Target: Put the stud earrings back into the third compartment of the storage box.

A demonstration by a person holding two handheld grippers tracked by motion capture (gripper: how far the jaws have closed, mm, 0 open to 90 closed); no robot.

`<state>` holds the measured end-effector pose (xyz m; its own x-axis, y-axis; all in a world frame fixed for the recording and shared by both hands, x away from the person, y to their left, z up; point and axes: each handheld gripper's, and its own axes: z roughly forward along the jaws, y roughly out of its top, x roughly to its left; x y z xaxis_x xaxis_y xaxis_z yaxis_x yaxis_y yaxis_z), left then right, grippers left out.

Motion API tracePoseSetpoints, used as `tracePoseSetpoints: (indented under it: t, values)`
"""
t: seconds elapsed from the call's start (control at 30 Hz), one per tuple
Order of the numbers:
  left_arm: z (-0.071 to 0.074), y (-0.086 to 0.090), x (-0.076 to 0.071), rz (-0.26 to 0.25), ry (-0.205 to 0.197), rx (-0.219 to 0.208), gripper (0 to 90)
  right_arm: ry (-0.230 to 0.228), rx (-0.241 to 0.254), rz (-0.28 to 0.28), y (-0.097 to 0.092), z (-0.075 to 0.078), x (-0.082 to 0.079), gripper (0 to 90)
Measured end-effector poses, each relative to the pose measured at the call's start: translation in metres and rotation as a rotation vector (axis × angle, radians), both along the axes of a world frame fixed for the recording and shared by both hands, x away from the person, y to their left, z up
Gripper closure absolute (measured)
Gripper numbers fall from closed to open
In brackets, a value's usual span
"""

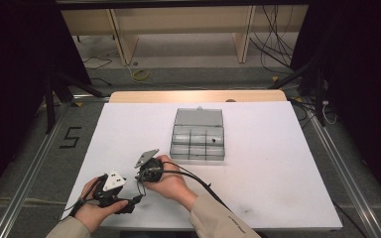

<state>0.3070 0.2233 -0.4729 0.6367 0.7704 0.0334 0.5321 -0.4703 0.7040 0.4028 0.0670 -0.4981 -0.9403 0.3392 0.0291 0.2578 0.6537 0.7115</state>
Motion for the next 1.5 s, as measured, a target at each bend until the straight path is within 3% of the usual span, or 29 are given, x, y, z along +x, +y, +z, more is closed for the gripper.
tracePoseSetpoints:
  t: [0.3, 0.9, 1.5]
  values:
    - [0.0, 0.0, 0.0, 0.002, -0.001, -0.002, 17.9, 0.015, 0.01, -0.031, -0.004, 0.008, 0.002, 80.3]
    - [-0.001, 0.0, 0.001, 0.005, -0.005, 0.0, 18.0, -0.045, 0.052, -0.053, -0.034, 0.047, 0.003, 80.4]
    - [-0.001, 0.001, 0.001, 0.01, 0.0, 0.001, 18.0, -0.065, 0.065, -0.114, -0.068, 0.062, 0.009, 80.4]
